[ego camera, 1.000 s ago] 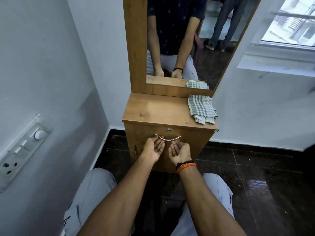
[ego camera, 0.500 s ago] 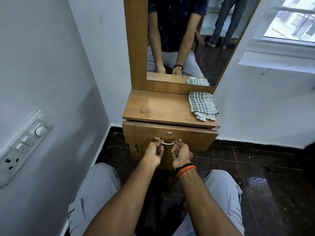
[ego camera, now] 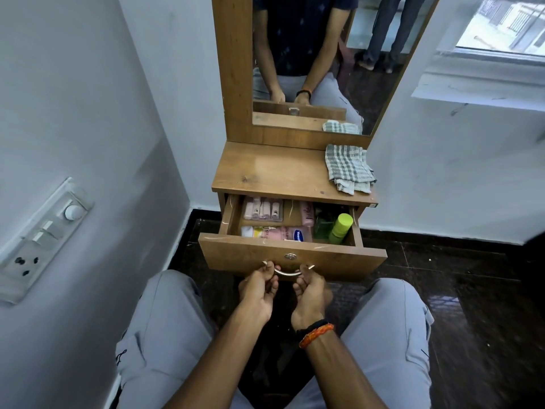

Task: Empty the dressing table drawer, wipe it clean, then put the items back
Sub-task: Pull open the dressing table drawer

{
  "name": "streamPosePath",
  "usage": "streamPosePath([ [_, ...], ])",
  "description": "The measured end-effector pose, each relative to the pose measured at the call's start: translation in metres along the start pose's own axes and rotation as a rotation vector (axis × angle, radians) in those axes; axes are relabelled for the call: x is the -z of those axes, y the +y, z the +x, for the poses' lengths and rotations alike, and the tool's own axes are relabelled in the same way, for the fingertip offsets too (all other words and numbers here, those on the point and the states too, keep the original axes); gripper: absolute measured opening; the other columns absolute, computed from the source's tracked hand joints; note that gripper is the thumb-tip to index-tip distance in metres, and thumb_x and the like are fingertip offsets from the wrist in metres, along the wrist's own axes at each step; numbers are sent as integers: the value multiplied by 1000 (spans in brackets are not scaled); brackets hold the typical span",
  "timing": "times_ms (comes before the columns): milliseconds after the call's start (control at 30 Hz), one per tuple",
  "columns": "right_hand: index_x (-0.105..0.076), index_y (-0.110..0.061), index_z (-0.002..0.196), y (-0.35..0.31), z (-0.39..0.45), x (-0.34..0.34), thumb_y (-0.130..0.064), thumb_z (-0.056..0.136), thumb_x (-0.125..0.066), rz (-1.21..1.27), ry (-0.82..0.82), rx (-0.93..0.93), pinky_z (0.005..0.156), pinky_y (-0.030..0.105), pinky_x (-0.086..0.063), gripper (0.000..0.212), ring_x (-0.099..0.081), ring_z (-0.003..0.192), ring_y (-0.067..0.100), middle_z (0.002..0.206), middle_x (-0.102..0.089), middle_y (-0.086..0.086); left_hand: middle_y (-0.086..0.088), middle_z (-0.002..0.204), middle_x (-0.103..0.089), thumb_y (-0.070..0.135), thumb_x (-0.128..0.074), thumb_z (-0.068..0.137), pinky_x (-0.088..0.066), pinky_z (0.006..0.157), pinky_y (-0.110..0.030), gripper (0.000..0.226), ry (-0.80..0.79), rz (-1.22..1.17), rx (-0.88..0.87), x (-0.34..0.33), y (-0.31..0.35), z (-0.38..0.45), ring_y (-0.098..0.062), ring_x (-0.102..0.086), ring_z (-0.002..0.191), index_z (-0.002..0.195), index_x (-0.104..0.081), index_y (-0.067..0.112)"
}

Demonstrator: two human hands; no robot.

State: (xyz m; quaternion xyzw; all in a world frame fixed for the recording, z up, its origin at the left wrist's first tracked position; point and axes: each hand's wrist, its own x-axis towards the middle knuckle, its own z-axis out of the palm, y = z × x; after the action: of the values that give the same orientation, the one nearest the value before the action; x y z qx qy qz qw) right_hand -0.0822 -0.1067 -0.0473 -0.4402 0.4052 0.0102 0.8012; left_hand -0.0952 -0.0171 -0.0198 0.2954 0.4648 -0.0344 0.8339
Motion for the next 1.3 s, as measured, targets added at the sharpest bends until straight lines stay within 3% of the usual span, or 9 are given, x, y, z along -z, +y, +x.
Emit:
streamPosePath([
  [233, -72, -7, 83, 9, -21, 25, -4, 83, -73, -46, 50, -17, 58, 23, -50, 3, -60, 62, 9, 64, -67, -2, -10, 79, -68, -6, -64, 90, -46, 60, -23, 8, 31, 40, -4, 21, -13, -16, -13, -56, 64, 90, -70, -1],
  [500, -67, -8, 76, 6, -52, 34, -4, 83, -63, -1, 94, -126, 52, 20, -43, 9, -52, 57, 9, 69, -61, 1, -1, 53, -66, -9, -60, 89, -44, 51, -21, 20, 112, 71, -19, 37, -26, -35, -13, -52, 58, 76, -67, 5],
  [767, -63, -7, 73, 5, -73, 46, 2, 79, -64, -11, 136, -170, 46, 20, -42, 11, -50, 52, 11, 68, -60, 5, -5, 61, -65, -8, -55, 91, -44, 48, -20, 24, 123, 84, -1, 50, -34, -52, -14, -52, 58, 74, -65, 6],
  [1000, -62, -8, 74, 2, -84, 53, 3, 79, -64, -9, 132, -218, 52, 23, -42, 12, -50, 55, 11, 68, -58, 4, -10, 69, -63, -4, -47, 91, -42, 41, -17, 25, 116, 130, 31, 54, -35, -64, -14, -48, 57, 74, -62, 6],
  [1300, -62, -6, 76, 0, -94, 59, 5, 84, -61, 6, 109, -239, 58, 23, -46, 14, -54, 62, 13, 72, -58, 6, -11, 74, -63, 5, -53, 92, -46, 56, -20, 18, 60, 39, 102, 63, -34, -69, -14, -54, 62, 77, -62, 5],
])
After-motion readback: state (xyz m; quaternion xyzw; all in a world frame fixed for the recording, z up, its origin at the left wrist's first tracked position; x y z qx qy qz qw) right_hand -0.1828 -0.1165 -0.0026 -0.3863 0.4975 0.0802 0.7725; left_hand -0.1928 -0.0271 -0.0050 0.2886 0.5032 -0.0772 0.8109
